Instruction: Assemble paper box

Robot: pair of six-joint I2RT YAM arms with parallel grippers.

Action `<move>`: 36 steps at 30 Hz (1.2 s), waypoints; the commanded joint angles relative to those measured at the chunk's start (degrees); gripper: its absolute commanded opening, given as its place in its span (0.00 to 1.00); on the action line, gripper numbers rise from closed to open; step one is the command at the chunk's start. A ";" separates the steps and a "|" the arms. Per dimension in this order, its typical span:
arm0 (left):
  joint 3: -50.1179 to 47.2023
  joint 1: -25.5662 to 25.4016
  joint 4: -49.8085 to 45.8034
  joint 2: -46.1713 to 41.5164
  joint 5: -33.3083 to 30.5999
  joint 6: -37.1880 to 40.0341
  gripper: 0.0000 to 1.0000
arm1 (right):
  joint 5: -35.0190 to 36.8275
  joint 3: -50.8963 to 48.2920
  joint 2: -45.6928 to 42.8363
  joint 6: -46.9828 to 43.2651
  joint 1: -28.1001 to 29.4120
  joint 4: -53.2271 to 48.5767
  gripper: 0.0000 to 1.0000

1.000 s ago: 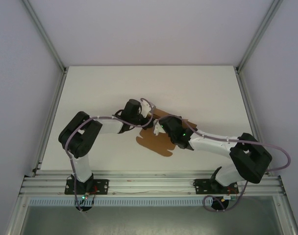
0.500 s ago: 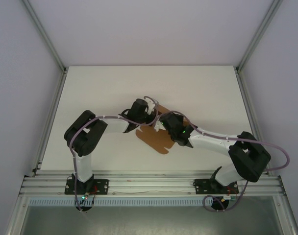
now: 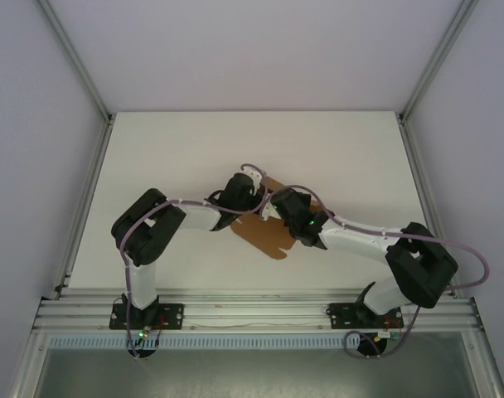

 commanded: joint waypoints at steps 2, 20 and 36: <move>1.38 1.93 2.16 1.19 6.02 1.63 0.09 | -11.80 -2.49 2.19 1.50 0.74 -7.75 0.00; 9.10 3.36 1.93 5.97 21.09 6.77 0.33 | -14.37 -0.73 2.45 3.09 0.02 -10.04 0.00; 13.65 3.05 2.26 10.10 15.96 1.86 0.00 | -15.12 0.25 1.74 8.23 -1.45 -9.72 0.23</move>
